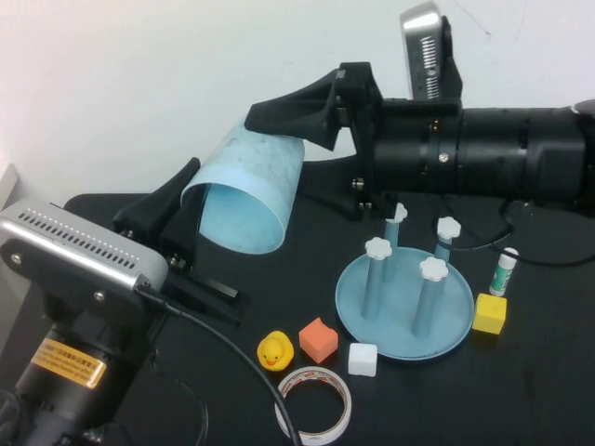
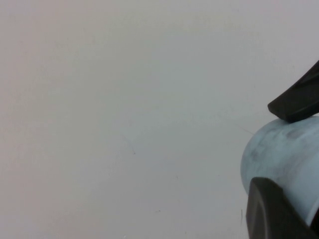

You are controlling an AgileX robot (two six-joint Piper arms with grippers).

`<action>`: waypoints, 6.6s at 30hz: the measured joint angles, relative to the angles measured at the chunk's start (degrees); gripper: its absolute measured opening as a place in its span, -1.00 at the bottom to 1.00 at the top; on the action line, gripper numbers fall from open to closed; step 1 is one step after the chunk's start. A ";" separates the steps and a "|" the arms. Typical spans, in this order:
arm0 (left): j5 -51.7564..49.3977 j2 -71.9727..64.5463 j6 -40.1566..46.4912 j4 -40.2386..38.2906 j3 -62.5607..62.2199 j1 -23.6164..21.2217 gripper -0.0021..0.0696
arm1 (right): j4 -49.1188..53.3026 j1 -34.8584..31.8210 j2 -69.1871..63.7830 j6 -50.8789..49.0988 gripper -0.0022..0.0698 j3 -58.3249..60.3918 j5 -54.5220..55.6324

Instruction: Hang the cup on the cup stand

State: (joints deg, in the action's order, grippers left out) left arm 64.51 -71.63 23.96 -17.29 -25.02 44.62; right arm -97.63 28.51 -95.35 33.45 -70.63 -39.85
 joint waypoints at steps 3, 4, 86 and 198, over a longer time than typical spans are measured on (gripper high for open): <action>-0.10 0.00 0.00 0.00 0.13 0.00 -0.92 | -0.22 0.16 -0.39 0.03 0.69 0.00 0.00; -0.10 0.00 0.00 0.00 0.13 0.00 -0.92 | -0.22 0.26 -0.39 0.03 0.69 0.00 0.00; -69.59 26.51 -2.38 2.33 0.13 0.00 -0.94 | -1.11 -12.10 -20.50 84.41 0.62 -7.85 20.55; -107.57 56.51 -43.52 42.37 0.13 0.00 -0.95 | 39.60 -12.14 86.22 45.76 -0.94 61.02 42.02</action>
State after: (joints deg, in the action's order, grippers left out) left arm -43.06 -15.11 -19.55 25.08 -24.89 44.62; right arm -58.03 16.36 -9.13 79.21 -9.60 2.18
